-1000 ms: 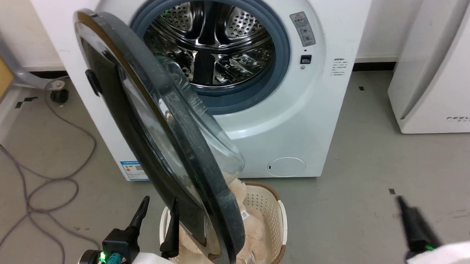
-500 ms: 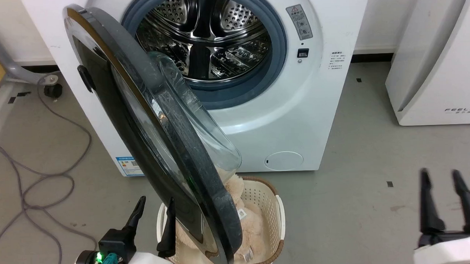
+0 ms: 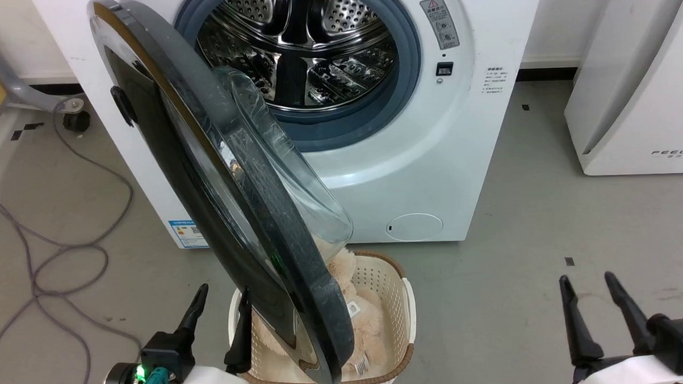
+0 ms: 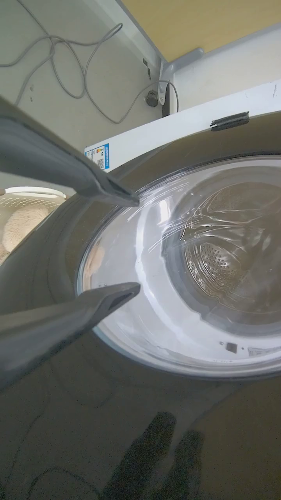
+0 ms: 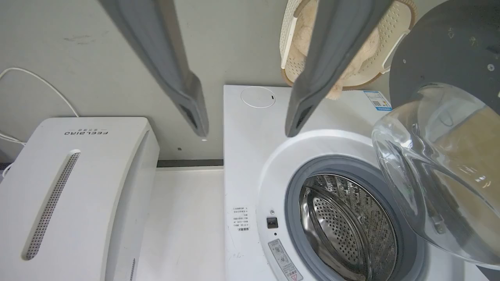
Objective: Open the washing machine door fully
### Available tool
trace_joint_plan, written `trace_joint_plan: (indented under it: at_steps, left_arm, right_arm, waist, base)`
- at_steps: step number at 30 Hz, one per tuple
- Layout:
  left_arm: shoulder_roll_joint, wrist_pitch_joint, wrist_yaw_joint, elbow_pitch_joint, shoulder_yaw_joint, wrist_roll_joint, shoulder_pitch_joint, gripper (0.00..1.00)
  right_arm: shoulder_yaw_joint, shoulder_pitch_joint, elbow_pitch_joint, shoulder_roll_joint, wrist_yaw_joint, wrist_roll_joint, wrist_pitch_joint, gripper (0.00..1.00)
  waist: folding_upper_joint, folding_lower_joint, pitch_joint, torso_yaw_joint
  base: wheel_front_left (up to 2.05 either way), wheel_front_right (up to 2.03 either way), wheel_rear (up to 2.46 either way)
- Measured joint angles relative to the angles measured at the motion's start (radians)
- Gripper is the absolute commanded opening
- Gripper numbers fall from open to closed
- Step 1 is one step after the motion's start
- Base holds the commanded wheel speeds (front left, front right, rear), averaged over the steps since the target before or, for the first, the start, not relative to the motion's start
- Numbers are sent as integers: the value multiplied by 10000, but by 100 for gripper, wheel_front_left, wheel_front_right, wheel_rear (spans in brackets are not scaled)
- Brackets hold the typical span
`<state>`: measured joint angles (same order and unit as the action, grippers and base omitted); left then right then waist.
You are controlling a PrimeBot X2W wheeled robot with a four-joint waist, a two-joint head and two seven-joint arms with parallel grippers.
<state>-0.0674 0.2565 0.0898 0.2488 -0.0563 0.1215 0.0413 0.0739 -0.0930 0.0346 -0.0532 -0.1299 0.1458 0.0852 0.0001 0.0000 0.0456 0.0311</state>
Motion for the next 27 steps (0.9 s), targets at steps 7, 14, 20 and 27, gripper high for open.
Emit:
trace_joint_plan:
  at_steps: [7, 14, 20, 27]
  left_arm:
    - [-56, 0, -4, -69, -4, -61, 10, 41]
    - [-75, 0, -92, -407, 29, -130, 13, 0]
    - [-81, 2, -261, -1333, 226, -130, 67, 0]
    - [-134, 4, -401, -2826, 516, -198, 288, 0]
  right_arm:
    - [-155, 9, -372, 0, -2, -56, 59, 100]
    - [-196, 25, -470, 0, -2, -52, 226, 100]
    - [-173, 26, -550, 0, 0, -71, 226, 100]
    - [-148, 34, -600, 0, -2, -151, 228, 100]
  waist:
    - [-1, 0, 3, 11]
    - [0, 0, 1, 12]
    - [0, 0, -1, 43]
    - [0, 0, 12, 68]
  base:
    - [0, 0, 0]
    - [0, 0, 0]
    - [0, 0, 0]
    - [0, 0, 0]
